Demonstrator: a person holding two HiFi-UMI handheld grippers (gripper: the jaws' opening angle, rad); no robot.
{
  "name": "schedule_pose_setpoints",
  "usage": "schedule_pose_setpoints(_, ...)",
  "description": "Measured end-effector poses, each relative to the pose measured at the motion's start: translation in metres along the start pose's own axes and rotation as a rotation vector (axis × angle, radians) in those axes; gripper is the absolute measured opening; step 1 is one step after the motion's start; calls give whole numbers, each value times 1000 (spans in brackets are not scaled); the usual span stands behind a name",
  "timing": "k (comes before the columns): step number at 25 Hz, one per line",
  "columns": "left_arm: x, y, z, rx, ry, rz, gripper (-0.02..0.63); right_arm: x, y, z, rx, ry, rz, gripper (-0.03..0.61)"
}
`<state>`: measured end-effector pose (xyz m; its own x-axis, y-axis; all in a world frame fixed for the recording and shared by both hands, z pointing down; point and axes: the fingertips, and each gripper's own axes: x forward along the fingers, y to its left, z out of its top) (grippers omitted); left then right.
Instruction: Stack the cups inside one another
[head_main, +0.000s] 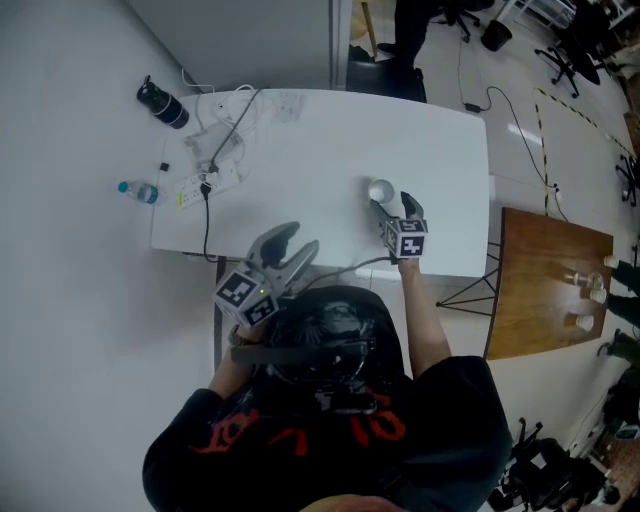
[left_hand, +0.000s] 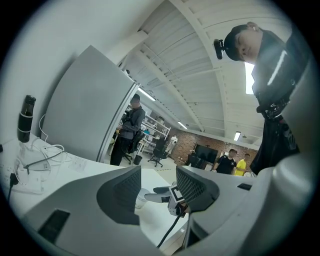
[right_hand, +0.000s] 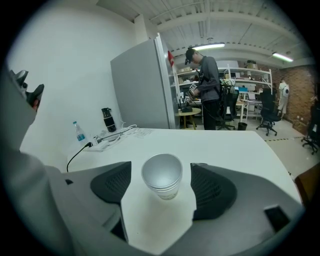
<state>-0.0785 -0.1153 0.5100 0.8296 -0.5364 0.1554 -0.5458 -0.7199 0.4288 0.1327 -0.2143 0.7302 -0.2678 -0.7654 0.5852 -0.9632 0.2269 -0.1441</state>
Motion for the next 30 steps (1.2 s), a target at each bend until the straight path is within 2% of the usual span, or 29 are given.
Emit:
schedule_pose_setpoints(1,2,0,1,-1,-2,-5,223,-3,0,-1,-3,-4,-6,382)
schedule_pose_setpoints(3,4,1,2,-2,-4,-12,222,-9,2,-4,-7,-13,-12,327)
schedule_pose_setpoints(5,5,5,3,-1,3,-9,224,-16,6,-6,-1,-40,-10,182)
schedule_pose_setpoints(6,5,8,4,-2,4,-7,223,-22,7,-8,8,-52,-8,81)
schedule_pose_setpoints(7,6,9,6,-2,4,-8,224,-28,9,-10,19,-63,3,8)
schedule_pose_setpoints(11,14,14,17,24,4,-28,222,-48,20,-5,40,-121,88,6)
schedule_pose_setpoints(13,17,14,21,35,8,-39,222,-56,25,1,48,-142,100,5)
schedule_pose_setpoints(21,22,19,26,30,-9,-69,222,-83,42,47,25,-241,89,5)
schedule_pose_setpoints(25,34,10,28,42,12,-116,222,-122,43,88,51,-355,58,3)
schedule_pose_setpoints(30,47,-5,28,57,18,-160,219,-164,37,117,59,-433,19,3)
